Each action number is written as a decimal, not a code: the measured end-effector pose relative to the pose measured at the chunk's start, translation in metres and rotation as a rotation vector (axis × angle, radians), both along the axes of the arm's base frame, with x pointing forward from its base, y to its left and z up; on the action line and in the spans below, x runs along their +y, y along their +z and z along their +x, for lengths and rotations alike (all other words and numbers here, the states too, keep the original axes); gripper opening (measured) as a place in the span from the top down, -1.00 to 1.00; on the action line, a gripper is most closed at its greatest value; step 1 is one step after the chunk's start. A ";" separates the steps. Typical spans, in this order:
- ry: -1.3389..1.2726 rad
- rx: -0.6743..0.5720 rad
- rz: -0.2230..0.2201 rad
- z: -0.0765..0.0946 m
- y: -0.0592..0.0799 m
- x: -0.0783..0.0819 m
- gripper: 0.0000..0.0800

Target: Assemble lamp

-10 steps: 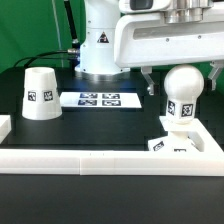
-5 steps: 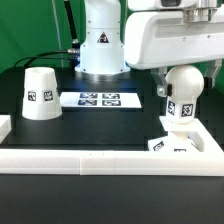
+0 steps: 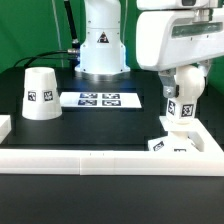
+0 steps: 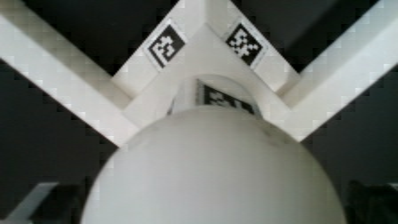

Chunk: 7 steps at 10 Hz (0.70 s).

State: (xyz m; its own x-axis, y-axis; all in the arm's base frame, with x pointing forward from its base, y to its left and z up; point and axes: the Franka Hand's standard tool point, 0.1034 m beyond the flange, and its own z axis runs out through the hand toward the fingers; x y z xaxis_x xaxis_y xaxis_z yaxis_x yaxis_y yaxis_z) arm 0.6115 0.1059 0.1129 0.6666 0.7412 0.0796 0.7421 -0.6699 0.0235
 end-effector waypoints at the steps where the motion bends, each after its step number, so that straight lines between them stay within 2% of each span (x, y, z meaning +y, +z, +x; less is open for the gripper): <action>1: 0.037 -0.002 -0.003 0.000 0.000 0.000 -0.75; 5: 0.140 0.010 -0.012 -0.001 -0.002 -0.005 -0.75; 6: 0.141 0.009 -0.012 -0.001 -0.002 -0.005 -0.44; 7: 0.139 0.009 -0.012 -0.001 -0.002 -0.005 -0.44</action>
Offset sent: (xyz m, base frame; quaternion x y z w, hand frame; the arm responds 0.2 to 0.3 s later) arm 0.0037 -0.0039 -0.0004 0.0067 -0.0118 -0.1688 0.9856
